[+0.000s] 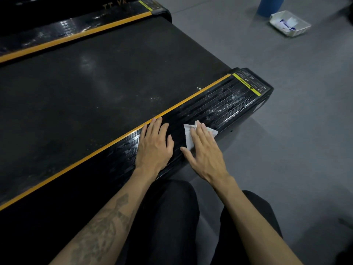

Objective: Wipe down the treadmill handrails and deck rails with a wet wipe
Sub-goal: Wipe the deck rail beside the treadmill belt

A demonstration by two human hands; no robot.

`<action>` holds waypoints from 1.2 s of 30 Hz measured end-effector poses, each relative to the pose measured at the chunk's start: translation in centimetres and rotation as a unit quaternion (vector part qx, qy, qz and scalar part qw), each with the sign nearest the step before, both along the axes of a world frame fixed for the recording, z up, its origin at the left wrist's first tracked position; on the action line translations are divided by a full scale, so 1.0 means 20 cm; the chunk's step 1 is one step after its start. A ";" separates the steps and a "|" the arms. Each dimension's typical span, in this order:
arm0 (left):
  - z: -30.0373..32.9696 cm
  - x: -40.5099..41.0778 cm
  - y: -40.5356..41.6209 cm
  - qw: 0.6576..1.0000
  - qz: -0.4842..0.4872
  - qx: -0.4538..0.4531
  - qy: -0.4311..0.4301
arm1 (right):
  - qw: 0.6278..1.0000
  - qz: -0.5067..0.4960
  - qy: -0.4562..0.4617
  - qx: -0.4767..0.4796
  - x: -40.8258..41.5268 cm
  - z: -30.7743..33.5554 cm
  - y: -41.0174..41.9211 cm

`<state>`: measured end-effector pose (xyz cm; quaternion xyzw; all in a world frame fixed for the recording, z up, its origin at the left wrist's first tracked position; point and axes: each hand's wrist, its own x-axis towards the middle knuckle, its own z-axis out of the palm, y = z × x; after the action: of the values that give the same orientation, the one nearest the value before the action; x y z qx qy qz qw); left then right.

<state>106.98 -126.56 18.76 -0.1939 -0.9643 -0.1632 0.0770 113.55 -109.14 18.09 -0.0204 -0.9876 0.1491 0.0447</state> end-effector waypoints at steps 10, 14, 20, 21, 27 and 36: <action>-0.01 -0.01 0.01 1.000 0.012 0.012 0.004 | 0.999 -0.039 0.003 -0.003 0.00 -0.02 -0.05; 0.00 -0.01 0.01 1.000 0.014 0.016 0.000 | 1.000 -0.014 -0.020 0.010 -0.11 0.01 0.04; 0.01 -0.01 0.01 1.000 0.013 0.018 -0.007 | 0.996 -0.027 0.023 -0.086 -0.02 0.00 0.05; 0.01 -0.01 0.01 1.000 0.015 0.018 -0.006 | 0.994 -0.023 0.026 -0.104 -0.03 0.01 0.06; 0.01 -0.02 0.01 1.000 0.015 0.009 -0.002 | 0.999 0.017 0.010 -0.045 -0.02 0.02 0.06; 0.00 -0.03 0.01 1.000 0.006 -0.006 -0.008 | 0.998 -0.053 -0.035 0.013 -0.05 0.06 0.01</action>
<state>106.42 -126.36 18.77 -0.1870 -0.9671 -0.1583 0.0688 112.45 -108.89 19.35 -0.0770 -0.9879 0.1331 0.0184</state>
